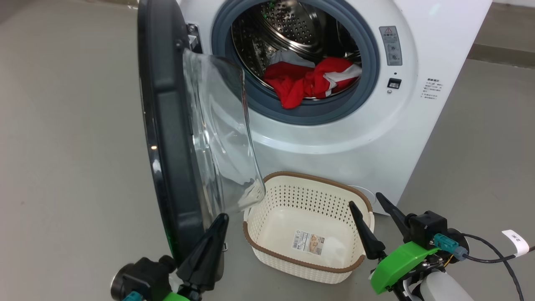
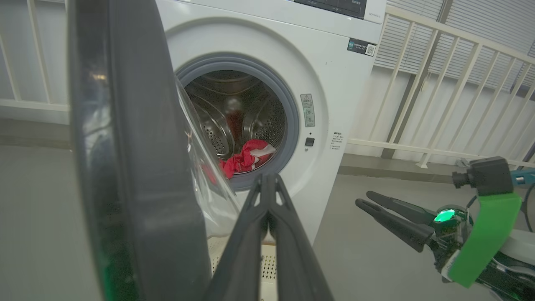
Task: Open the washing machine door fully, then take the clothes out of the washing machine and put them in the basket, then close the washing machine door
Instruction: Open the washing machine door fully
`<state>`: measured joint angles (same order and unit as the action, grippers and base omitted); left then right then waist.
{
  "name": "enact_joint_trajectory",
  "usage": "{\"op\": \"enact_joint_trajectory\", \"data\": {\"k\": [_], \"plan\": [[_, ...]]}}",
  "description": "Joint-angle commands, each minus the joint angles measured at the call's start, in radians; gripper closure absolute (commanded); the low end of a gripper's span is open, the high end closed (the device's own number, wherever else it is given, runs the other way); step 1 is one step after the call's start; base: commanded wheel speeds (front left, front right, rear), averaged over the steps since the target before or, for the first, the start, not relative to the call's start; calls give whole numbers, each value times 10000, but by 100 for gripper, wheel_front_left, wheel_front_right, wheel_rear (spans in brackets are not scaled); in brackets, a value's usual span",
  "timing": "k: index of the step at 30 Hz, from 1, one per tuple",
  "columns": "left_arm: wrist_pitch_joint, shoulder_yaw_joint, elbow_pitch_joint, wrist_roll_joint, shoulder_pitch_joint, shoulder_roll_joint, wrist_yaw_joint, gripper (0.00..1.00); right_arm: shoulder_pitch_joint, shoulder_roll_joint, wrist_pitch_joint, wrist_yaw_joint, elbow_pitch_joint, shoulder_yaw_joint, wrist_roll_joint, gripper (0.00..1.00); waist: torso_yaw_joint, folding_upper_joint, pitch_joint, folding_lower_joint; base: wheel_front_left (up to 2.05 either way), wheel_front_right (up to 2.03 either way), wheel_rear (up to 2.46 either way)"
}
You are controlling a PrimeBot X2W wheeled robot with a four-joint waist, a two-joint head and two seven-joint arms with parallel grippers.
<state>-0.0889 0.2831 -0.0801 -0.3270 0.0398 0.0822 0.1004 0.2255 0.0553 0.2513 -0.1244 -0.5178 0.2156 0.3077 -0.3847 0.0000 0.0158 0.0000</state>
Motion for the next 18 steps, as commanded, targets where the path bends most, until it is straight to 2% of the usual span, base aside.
{"op": "enact_joint_trajectory", "data": {"k": [1,10,18], "plan": [[40,-390,-50,-34,269,21,-122,100,117,-51,105,-63,194,263,-26,0,50,0,-50,0,0,0,0],[45,-795,854,-90,485,-38,-840,100,212,-51,105,-63,121,190,-137,0,94,0,-225,0,0,0,0],[-196,-1279,879,-188,468,78,-1236,100,241,-51,105,-63,-10,124,-231,0,-326,0,-388,0,0,0,0]]}}
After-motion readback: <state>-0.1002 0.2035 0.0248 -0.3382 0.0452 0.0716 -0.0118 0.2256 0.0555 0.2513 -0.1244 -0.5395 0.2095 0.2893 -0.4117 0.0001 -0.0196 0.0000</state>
